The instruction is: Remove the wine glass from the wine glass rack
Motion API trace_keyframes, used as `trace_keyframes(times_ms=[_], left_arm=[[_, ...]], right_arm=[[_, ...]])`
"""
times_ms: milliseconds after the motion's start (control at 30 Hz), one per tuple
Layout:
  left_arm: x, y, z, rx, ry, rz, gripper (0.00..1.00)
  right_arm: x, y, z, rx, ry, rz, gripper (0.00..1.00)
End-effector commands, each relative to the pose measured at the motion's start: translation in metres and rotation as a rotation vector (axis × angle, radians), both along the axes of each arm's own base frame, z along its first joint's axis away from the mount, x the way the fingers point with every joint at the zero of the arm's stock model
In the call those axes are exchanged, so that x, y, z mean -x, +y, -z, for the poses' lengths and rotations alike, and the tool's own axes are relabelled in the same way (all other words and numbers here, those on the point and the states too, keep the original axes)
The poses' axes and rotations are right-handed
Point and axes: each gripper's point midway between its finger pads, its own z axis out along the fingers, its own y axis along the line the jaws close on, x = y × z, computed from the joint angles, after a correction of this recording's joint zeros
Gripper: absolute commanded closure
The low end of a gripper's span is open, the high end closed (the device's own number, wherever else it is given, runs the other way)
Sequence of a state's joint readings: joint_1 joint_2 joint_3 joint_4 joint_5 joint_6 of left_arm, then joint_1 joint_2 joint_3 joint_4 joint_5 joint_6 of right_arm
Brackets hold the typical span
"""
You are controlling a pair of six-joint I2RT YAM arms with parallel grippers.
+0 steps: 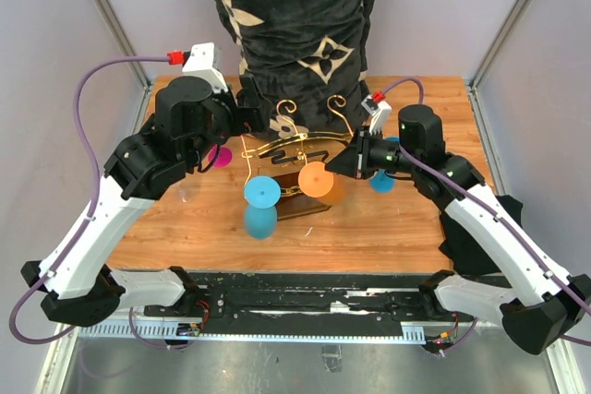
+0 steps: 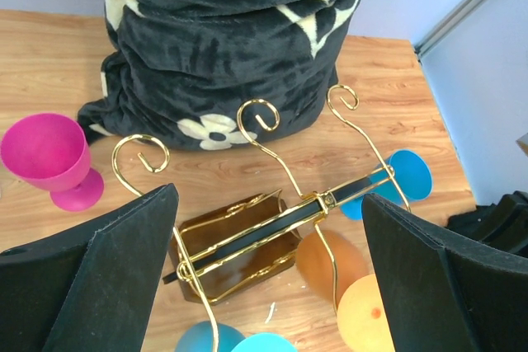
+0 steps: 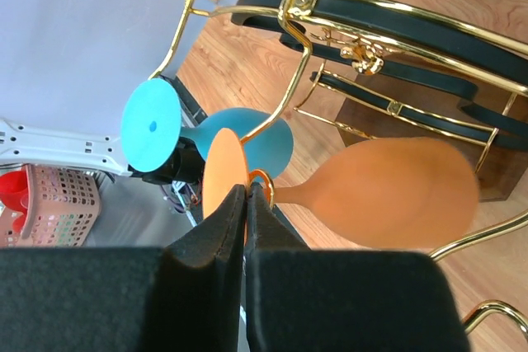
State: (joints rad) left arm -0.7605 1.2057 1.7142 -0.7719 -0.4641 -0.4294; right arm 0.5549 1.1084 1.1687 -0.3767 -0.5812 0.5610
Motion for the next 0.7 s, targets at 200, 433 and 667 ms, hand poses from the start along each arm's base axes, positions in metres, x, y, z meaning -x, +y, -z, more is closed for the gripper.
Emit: trace_keyframes(times_ms=[200,433,667], left_arm=[[0.003,0.012,-0.01,0.019,-0.044,-0.026,0.0],[0.001,0.011,-0.006,0.016,-0.048,-0.028,0.0],[-0.002,0.005,-0.003,0.013,-0.038,-0.018,0.01]], right_arm=[[0.007,0.006,-0.054,-0.135,-0.078,-0.038,0.99],[0.013,0.012,-0.021,-0.103,-0.001,-0.07,0.99],[0.021,0.029,-0.03,-0.177,0.031,-0.137,0.99]])
